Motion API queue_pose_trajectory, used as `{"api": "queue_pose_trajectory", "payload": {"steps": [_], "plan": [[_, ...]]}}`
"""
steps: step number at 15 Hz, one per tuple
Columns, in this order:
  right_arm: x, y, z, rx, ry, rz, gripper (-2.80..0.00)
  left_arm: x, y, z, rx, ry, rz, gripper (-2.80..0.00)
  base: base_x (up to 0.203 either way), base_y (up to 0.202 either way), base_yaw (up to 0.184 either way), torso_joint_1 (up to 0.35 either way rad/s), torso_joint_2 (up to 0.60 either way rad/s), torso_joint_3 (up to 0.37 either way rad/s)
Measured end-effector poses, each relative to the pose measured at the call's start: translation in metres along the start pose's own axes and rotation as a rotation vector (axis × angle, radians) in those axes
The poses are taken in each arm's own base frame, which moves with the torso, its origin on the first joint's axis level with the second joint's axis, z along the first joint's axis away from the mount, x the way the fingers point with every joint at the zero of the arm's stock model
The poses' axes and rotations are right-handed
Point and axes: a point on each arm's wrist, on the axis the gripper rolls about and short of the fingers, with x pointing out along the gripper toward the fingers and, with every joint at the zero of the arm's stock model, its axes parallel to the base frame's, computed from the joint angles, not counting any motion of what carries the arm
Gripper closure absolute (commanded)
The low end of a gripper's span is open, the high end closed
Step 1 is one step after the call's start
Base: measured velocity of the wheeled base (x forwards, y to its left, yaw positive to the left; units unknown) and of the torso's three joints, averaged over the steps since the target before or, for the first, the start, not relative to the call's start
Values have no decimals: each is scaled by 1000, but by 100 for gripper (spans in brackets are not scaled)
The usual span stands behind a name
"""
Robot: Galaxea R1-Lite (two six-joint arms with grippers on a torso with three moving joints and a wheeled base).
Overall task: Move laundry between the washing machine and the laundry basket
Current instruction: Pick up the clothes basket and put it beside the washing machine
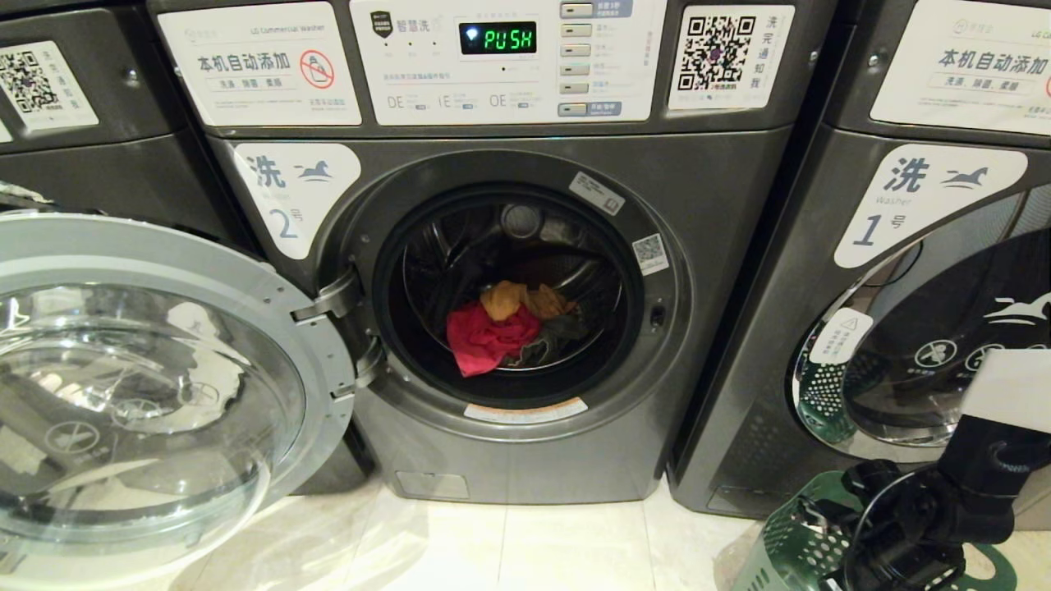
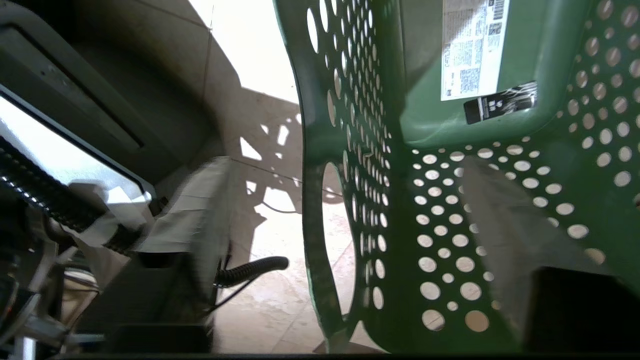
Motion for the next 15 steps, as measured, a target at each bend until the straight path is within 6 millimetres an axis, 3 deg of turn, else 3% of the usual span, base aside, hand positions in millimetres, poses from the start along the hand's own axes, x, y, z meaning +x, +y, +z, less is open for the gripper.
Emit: {"api": "queue_pose_trajectory", "payload": {"steps": [11,15], "plan": [[6,-2,-1,-4,17,6,0,0,0,0,0,0,0,0,0,0,0,0,0,0],[-2,-5,9,-56,-25,-16,0,0,0,0,0,0,0,0,0,0,0,0,0,0]]}}
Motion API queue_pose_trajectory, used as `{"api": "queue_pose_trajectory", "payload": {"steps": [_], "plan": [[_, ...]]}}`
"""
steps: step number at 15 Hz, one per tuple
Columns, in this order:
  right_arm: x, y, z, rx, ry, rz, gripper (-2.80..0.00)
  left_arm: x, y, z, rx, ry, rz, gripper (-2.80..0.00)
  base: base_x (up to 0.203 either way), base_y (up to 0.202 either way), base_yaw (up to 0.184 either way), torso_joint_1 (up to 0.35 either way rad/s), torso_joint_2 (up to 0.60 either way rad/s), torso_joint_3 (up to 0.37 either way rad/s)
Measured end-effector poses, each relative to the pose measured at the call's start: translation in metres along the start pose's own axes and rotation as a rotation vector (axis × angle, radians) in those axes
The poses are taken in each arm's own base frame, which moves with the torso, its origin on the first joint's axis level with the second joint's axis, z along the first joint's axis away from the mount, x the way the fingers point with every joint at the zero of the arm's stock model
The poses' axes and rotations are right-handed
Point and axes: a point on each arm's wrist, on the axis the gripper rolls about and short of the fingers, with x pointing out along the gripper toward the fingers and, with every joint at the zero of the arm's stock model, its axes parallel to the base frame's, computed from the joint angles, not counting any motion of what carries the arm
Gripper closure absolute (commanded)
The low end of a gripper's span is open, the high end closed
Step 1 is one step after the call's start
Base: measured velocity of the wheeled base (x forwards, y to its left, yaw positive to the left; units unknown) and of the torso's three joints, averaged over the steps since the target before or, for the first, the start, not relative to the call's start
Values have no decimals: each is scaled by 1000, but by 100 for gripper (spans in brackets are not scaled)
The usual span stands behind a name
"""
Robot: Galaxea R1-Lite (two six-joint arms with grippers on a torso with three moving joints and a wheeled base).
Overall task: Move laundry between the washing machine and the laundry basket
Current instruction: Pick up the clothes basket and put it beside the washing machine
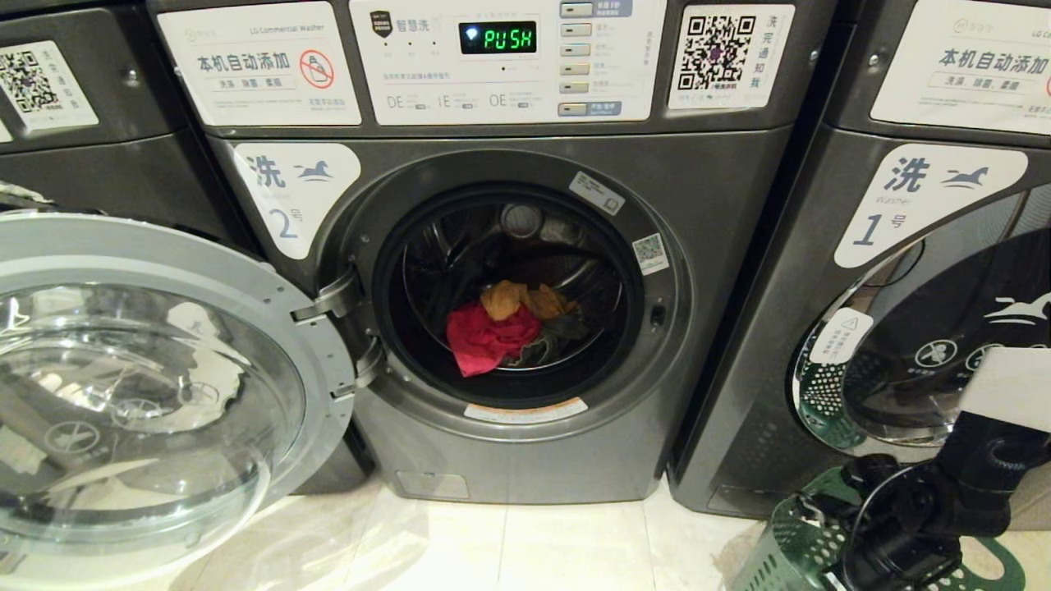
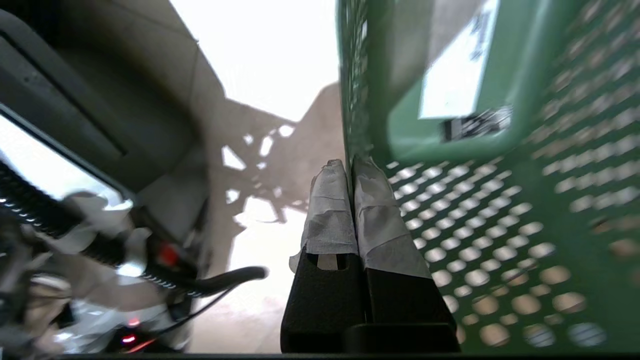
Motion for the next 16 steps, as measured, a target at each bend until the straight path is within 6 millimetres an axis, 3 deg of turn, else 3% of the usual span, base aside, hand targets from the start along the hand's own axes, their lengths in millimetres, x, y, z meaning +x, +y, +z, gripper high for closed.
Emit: {"api": "queue_pose_trajectory", "payload": {"steps": [7,16], "plan": [[-35,7,11,-247,-95,-53,0,0,0,0,0,0,0,0,0,0,0,0,0,0],[-47,48,24,-469,-207,-93,0,0,0,0,0,0,0,0,0,0,0,0,0,0]]}}
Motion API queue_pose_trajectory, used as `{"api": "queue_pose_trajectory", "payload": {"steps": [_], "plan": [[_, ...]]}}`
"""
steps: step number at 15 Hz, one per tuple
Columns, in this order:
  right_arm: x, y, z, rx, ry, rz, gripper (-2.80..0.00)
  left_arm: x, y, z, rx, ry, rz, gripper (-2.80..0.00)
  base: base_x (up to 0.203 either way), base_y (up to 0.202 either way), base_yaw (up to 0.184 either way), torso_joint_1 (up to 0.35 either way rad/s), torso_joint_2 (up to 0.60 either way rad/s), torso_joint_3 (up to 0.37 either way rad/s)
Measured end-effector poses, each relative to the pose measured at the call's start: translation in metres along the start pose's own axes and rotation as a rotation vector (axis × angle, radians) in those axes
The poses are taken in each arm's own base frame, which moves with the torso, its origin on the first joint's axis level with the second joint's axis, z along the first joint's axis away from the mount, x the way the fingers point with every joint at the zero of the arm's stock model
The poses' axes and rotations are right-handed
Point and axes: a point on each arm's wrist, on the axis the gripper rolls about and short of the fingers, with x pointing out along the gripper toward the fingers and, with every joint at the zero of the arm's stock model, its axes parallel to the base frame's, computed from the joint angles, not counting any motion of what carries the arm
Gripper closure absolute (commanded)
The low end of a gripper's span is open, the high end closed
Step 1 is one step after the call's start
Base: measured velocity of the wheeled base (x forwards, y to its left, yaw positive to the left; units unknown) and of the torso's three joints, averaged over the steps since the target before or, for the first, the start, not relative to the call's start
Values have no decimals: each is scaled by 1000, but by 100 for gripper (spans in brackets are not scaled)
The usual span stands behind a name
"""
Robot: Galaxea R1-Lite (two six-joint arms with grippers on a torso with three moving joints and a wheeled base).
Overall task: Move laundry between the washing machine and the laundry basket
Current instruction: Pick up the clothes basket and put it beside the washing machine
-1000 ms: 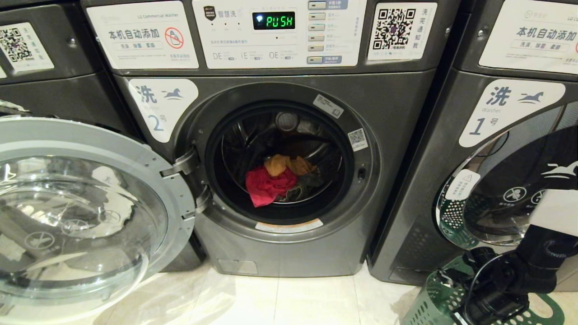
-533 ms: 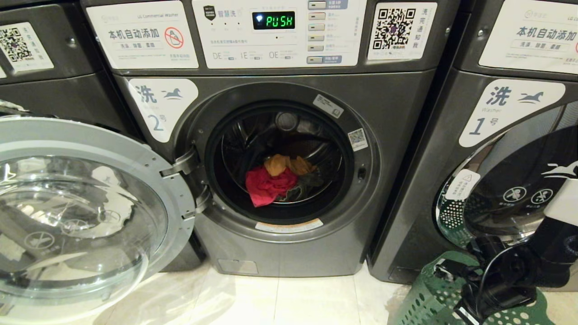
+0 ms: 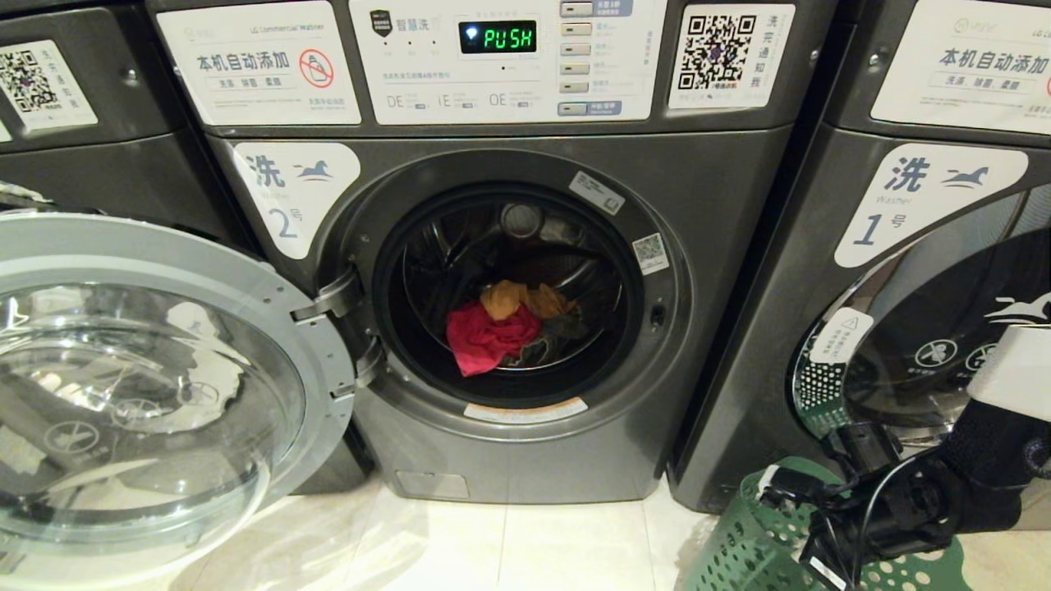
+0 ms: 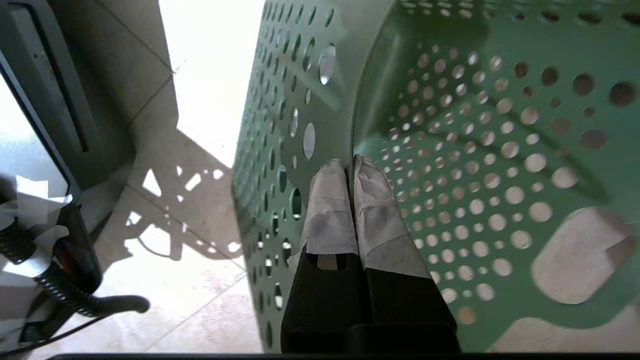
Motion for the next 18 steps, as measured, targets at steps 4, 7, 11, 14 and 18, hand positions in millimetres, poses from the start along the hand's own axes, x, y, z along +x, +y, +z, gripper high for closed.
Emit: {"api": "queue_pose_trajectory", "payload": {"steps": [4,7,11,14,18], "plan": [[-1,3,11,-150,-6,-43,0,0,0,0,0,0,0,0,0,0,0,0,0,0],[-2,3,16,-271,-2,-77,0,0,0,0,0,0,0,0,0,0,0,0,0,0],[-2,2,35,-420,-103,-189,0,0,0,0,0,0,0,0,0,0,0,0,0,0],[1,13,42,-455,-116,-170,0,0,0,0,0,0,1,0,0,0,0,0,0,0],[4,27,53,-487,-137,-150,0,0,0,0,0,0,0,0,0,0,0,0,0,0]]}}
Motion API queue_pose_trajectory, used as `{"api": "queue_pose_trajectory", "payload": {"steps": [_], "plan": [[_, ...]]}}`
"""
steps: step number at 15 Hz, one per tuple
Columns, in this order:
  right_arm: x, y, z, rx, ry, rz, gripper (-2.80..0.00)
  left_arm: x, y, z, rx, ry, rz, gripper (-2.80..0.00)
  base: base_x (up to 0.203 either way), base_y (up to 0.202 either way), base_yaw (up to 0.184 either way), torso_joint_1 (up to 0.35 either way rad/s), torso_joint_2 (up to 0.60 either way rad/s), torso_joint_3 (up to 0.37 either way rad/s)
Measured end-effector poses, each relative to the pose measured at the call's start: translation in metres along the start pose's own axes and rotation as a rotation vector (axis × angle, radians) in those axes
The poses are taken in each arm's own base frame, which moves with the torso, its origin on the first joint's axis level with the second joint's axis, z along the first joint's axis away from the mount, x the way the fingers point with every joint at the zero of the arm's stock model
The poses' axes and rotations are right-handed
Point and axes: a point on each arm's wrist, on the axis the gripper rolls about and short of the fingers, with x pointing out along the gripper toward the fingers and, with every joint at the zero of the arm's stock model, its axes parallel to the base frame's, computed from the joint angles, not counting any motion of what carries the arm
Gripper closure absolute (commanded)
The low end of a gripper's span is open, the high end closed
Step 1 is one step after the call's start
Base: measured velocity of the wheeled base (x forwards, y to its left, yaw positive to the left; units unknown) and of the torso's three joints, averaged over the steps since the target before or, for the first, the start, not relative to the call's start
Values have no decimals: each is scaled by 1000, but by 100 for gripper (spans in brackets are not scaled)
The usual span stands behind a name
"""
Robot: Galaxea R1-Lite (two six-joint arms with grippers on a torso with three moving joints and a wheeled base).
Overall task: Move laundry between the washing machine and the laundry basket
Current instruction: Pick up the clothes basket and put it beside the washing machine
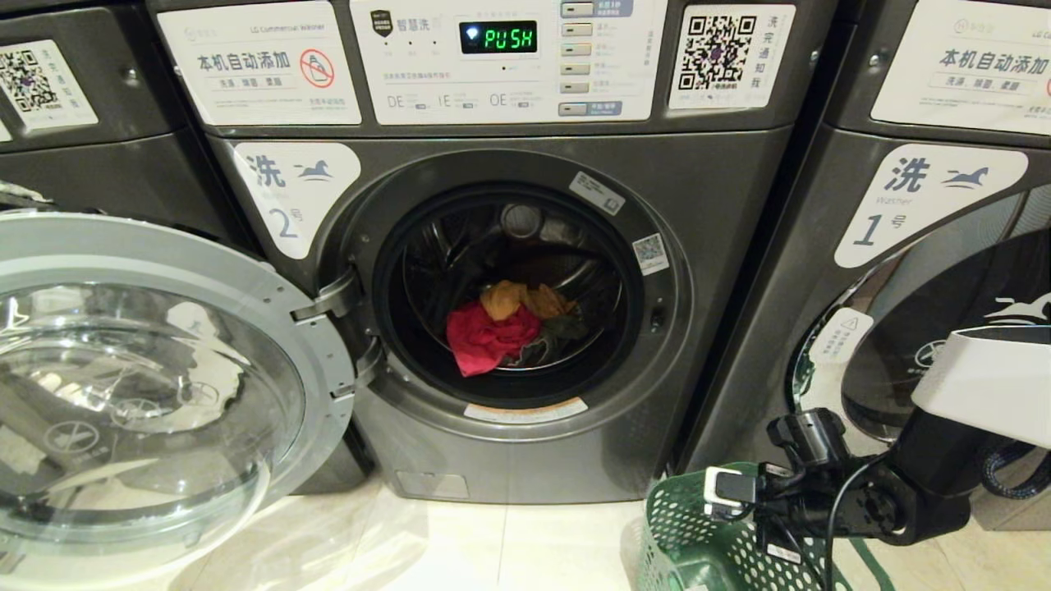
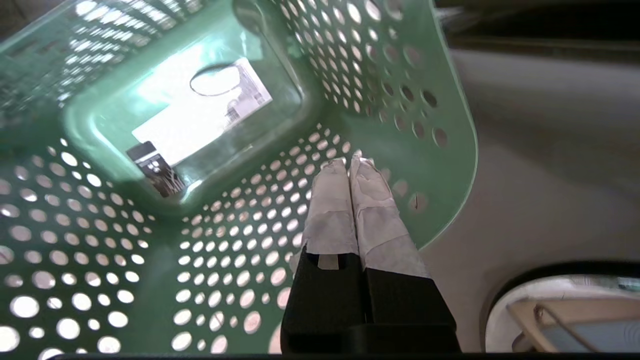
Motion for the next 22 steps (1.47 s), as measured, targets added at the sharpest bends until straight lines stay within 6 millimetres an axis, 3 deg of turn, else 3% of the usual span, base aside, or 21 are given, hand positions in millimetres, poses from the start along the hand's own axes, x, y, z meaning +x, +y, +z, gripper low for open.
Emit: {"api": "queue_pose_trajectory", "payload": {"steps": [5,9,13,18,22], "plan": [[-12,-3,2,85,-3,-3,0,0,0,0,0,0,0,0,0,0,0,0,0,0],[-39,-7,6,331,-44,68,0,0,0,0,0,0,0,0,0,0,0,0,0,0],[-82,3,41,538,-194,130,0,0,0,0,0,0,0,0,0,0,0,0,0,0],[-119,43,98,371,-282,132,0,0,0,0,0,0,0,0,0,0,0,0,0,0],[-129,47,103,380,-317,127,0,0,0,0,0,0,1,0,0,0,0,0,0,0]]}}
